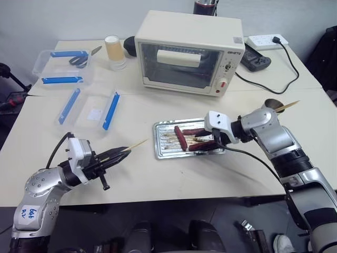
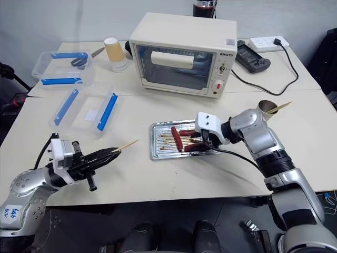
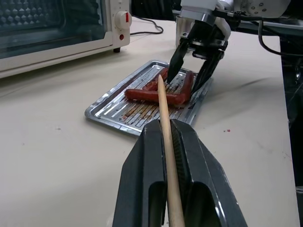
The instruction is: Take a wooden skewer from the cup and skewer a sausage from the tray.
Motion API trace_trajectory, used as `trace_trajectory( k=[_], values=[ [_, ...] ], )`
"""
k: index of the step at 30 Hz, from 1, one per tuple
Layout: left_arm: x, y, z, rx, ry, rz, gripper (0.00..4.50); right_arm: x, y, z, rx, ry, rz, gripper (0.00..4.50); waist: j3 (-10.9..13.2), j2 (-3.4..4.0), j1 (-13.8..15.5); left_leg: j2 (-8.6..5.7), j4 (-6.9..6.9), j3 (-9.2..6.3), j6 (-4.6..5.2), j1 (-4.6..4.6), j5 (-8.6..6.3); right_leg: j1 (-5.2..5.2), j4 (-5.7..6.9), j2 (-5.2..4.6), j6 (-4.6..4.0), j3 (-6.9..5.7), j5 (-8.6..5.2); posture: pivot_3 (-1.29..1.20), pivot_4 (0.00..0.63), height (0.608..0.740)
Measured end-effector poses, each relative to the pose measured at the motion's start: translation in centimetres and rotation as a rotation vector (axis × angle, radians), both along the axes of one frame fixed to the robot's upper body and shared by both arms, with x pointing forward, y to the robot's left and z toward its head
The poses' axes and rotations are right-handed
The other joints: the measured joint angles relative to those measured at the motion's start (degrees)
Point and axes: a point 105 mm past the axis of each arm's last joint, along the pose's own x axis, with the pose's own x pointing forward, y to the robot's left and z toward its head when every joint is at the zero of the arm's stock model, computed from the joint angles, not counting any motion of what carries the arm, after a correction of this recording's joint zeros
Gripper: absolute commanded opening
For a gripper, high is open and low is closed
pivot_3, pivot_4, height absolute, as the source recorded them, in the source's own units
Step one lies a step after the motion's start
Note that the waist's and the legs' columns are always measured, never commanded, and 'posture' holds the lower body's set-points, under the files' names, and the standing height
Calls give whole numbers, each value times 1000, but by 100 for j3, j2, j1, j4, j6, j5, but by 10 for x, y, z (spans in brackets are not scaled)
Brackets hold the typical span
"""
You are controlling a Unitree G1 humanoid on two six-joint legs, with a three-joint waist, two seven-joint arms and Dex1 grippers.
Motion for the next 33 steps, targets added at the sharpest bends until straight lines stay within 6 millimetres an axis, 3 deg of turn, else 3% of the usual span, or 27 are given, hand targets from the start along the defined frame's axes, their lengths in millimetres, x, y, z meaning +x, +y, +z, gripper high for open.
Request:
trace_trajectory(
  k=[16, 21, 28, 33],
  values=[
    [0, -1, 0, -5, -1, -7, 0, 0, 9, -11, -8, 52, 14, 1879, 0, 0, -19, 1, -1, 1, 0, 1, 0, -1, 2, 2, 0, 0, 0, 0, 150, 740],
    [-1, -2, 0, -6, -4, -13, 0, 1, 9, -11, -6, 63, 9, 364, 0, 0, -13, 0, -1, 1, 0, 1, 0, -1, 3, 1, 0, 0, 0, 0, 150, 740],
    [-2, -4, -1, -2, -8, -31, 0, -2, 8, -8, -13, 64, 26, 364, 0, 0, -8, 0, -1, 1, 0, 0, 0, -1, 3, 1, 0, 0, 0, 0, 150, 740],
    [-1, -19, -5, 49, -14, -102, 0, -12, -5, 16, -13, 26, 84, 364, 0, 0, 2, -2, 0, 1, 0, 0, 0, -1, 2, 1, 0, 0, 0, 0, 150, 740]
  ],
)
